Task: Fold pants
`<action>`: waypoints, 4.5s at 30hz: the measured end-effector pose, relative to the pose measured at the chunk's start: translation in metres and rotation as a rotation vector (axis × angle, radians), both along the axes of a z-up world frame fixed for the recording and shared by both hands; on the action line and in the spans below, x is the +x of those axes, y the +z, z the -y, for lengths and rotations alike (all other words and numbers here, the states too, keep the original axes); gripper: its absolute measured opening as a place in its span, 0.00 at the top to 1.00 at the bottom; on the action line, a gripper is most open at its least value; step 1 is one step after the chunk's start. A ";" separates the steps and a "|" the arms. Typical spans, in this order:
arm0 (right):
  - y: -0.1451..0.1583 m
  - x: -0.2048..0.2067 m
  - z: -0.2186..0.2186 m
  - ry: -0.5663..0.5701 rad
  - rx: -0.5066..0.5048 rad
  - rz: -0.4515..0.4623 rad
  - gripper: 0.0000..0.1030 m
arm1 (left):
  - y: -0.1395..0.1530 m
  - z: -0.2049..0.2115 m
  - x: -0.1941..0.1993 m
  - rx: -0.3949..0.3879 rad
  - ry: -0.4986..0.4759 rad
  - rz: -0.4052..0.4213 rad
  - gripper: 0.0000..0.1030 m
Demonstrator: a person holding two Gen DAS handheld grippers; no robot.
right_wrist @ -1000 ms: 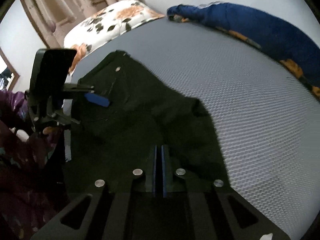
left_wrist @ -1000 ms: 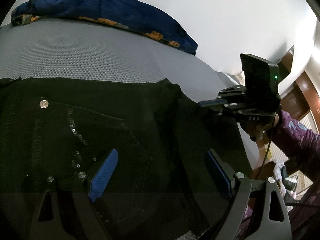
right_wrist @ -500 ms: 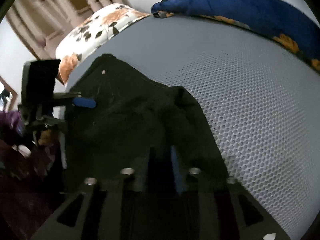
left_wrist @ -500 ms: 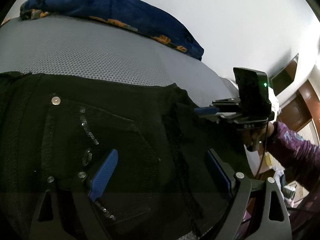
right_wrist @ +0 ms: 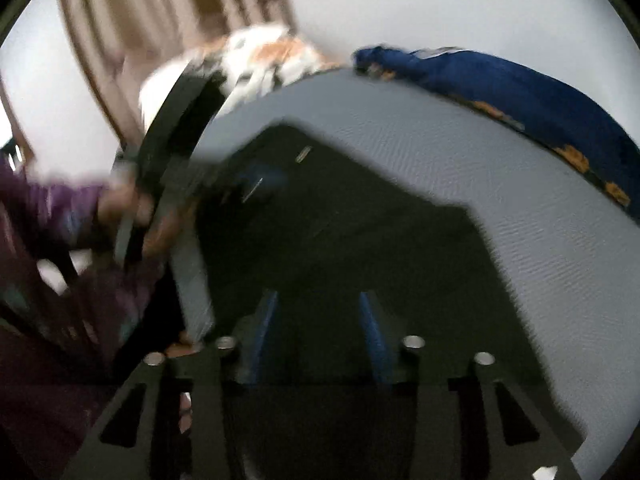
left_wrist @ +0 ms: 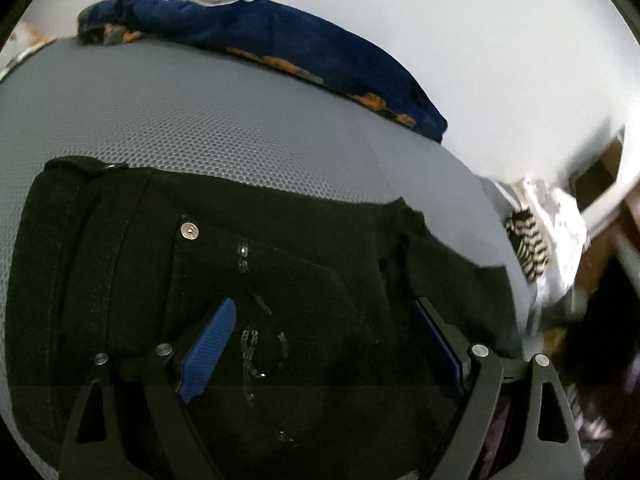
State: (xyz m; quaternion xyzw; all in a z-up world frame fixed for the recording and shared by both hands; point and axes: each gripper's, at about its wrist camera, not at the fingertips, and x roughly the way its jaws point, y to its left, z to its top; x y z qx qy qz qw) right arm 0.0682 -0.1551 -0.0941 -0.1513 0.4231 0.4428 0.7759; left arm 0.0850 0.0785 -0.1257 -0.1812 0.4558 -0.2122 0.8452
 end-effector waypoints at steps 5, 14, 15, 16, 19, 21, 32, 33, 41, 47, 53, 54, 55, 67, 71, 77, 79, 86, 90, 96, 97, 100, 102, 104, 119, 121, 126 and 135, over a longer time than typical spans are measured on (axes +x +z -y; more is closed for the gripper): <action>-0.028 -0.070 -0.042 0.021 -0.198 0.142 0.74 | 0.007 -0.009 -0.012 -0.019 0.032 -0.002 0.14; -0.045 -0.080 -0.054 -0.034 -0.298 0.246 0.88 | 0.010 -0.018 -0.025 -0.053 0.019 -0.036 0.14; -0.043 -0.077 -0.053 -0.054 -0.281 0.220 0.92 | 0.011 -0.016 -0.025 -0.038 0.004 -0.033 0.14; -0.039 -0.071 -0.049 -0.090 -0.255 0.190 0.96 | 0.013 -0.014 -0.025 -0.026 -0.007 -0.025 0.14; -0.025 -0.064 -0.040 -0.147 -0.180 0.138 0.96 | 0.018 -0.013 -0.027 -0.007 -0.029 -0.013 0.14; -0.021 -0.067 -0.035 -0.158 -0.150 0.125 0.97 | 0.020 -0.013 -0.026 -0.005 -0.034 -0.012 0.14; -0.035 -0.088 -0.040 -0.043 -0.078 0.020 0.73 | 0.011 0.000 -0.029 0.026 -0.072 -0.041 0.14; -0.026 -0.084 -0.035 -0.027 -0.033 -0.004 0.70 | 0.013 0.000 -0.029 0.023 -0.079 -0.032 0.14; 0.017 0.003 0.002 -0.015 -0.048 0.125 0.56 | 0.010 -0.001 -0.025 -0.012 -0.058 -0.047 0.14; -0.014 0.067 -0.018 0.206 -0.159 0.085 0.57 | 0.004 -0.005 -0.022 -0.009 -0.034 -0.067 0.14; -0.042 0.102 -0.023 0.304 -0.139 -0.074 0.76 | 0.001 -0.009 -0.016 -0.016 -0.005 -0.099 0.14; -0.041 0.105 -0.022 0.302 -0.133 -0.094 0.86 | 0.001 -0.009 -0.016 -0.011 -0.007 -0.102 0.14; -0.041 0.109 -0.020 0.307 -0.127 -0.123 0.87 | 0.001 -0.007 -0.016 -0.001 -0.011 -0.104 0.14; -0.047 0.117 -0.024 0.395 -0.106 -0.201 0.80 | 0.003 -0.004 -0.017 0.032 -0.005 -0.121 0.14; -0.050 0.122 -0.029 0.347 -0.077 -0.222 0.88 | 0.004 -0.004 -0.018 0.039 -0.007 -0.123 0.14; -0.039 0.106 -0.031 0.327 -0.098 -0.119 0.91 | 0.004 -0.005 -0.018 0.031 0.006 -0.131 0.14; -0.032 0.103 -0.029 0.322 -0.103 -0.084 0.92 | 0.004 -0.005 -0.017 0.029 0.008 -0.133 0.14; -0.016 0.109 -0.018 0.272 -0.130 0.012 0.92 | 0.003 -0.007 -0.018 0.024 0.011 -0.133 0.14; -0.016 0.113 -0.019 0.264 -0.142 0.034 0.92 | 0.003 -0.006 -0.017 0.026 0.011 -0.131 0.14; -0.036 0.111 -0.028 0.233 -0.201 0.080 0.91 | 0.005 -0.008 -0.019 0.033 0.020 -0.121 0.14; -0.038 0.110 -0.029 0.217 -0.201 0.084 0.91 | 0.007 -0.010 -0.020 0.030 0.029 -0.118 0.14; -0.037 0.110 -0.025 0.144 -0.173 0.064 0.80 | 0.013 -0.023 -0.021 0.003 0.061 -0.110 0.14; -0.027 0.113 -0.016 0.030 -0.157 0.083 0.60 | 0.023 -0.039 -0.024 -0.032 0.090 -0.073 0.14; -0.007 0.114 -0.003 -0.087 -0.070 0.097 0.52 | 0.037 -0.062 -0.026 -0.048 0.130 -0.006 0.14; -0.050 -0.050 -0.072 -0.198 -0.014 -0.015 0.80 | -0.009 -0.187 0.005 -0.073 0.079 -0.094 0.14; -0.039 -0.052 -0.076 -0.216 -0.013 0.021 0.80 | -0.018 -0.179 0.011 -0.043 0.039 -0.103 0.14; 0.026 -0.025 -0.075 -0.284 0.222 0.005 0.29 | -0.028 -0.171 0.040 -0.213 -0.144 -0.109 0.14; -0.008 -0.014 -0.077 -0.458 0.383 -0.293 0.25 | -0.024 -0.124 0.074 -0.196 -0.394 -0.159 0.44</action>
